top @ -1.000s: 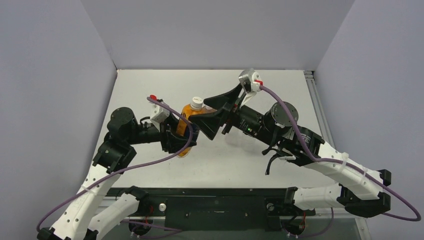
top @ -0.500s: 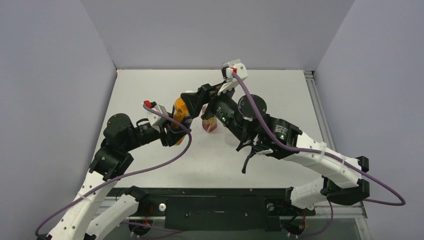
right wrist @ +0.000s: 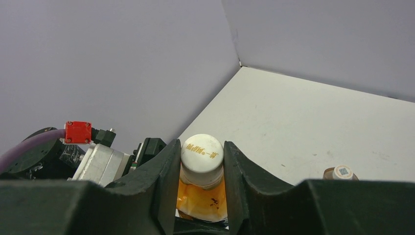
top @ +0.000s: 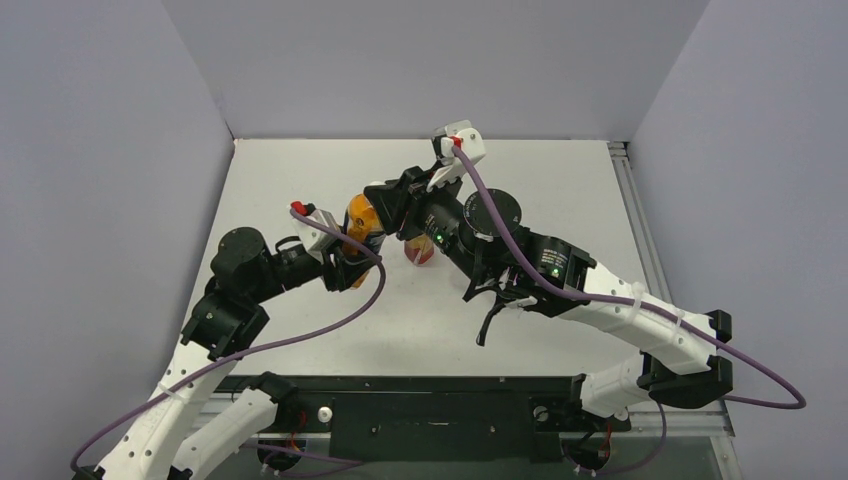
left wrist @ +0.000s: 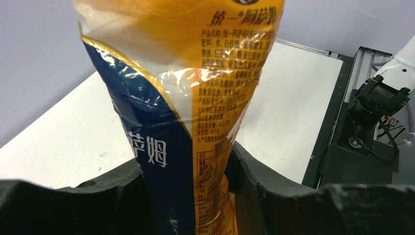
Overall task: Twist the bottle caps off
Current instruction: Unscrew the bottle cap from the plastic bottle.
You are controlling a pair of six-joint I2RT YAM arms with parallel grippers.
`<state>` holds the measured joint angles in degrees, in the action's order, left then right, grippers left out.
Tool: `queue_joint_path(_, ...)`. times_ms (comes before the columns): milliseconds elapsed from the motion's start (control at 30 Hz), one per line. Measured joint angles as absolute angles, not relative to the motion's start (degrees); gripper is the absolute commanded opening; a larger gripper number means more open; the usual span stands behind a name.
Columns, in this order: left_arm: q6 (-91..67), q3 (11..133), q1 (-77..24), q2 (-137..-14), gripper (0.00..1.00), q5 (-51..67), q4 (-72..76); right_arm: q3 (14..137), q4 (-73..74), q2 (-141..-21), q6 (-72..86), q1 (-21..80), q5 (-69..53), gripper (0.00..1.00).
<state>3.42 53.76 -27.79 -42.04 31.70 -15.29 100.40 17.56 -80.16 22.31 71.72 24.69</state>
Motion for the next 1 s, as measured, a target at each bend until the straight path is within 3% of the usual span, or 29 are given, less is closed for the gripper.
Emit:
queue_joint_path(67,3.4,53.8,-27.8,-42.0,0.00,31.7,-15.3,100.4,17.6,-80.2,22.3,71.7,24.7,0.09)
queue_joint_path(300,3.0,53.8,-27.8,-42.1,0.00,31.7,-15.3,100.4,17.7,-80.1,22.8,70.6,23.9,0.01)
queue_joint_path(433,1.1,53.8,-27.8,-42.5,0.01,34.3,-15.4,97.8,16.4,-78.8,23.1,68.2,19.5,0.00)
queue_joint_path(667,-9.2,55.3,-27.7,-43.5,0.00,50.9,-15.0,86.2,9.5,-68.8,24.5,63.2,1.9,0.00)
queue_joint_path(1000,-21.0,57.5,-28.1,-44.2,0.00,69.1,-9.6,83.2,4.6,-63.7,23.1,62.4,-16.9,0.00)
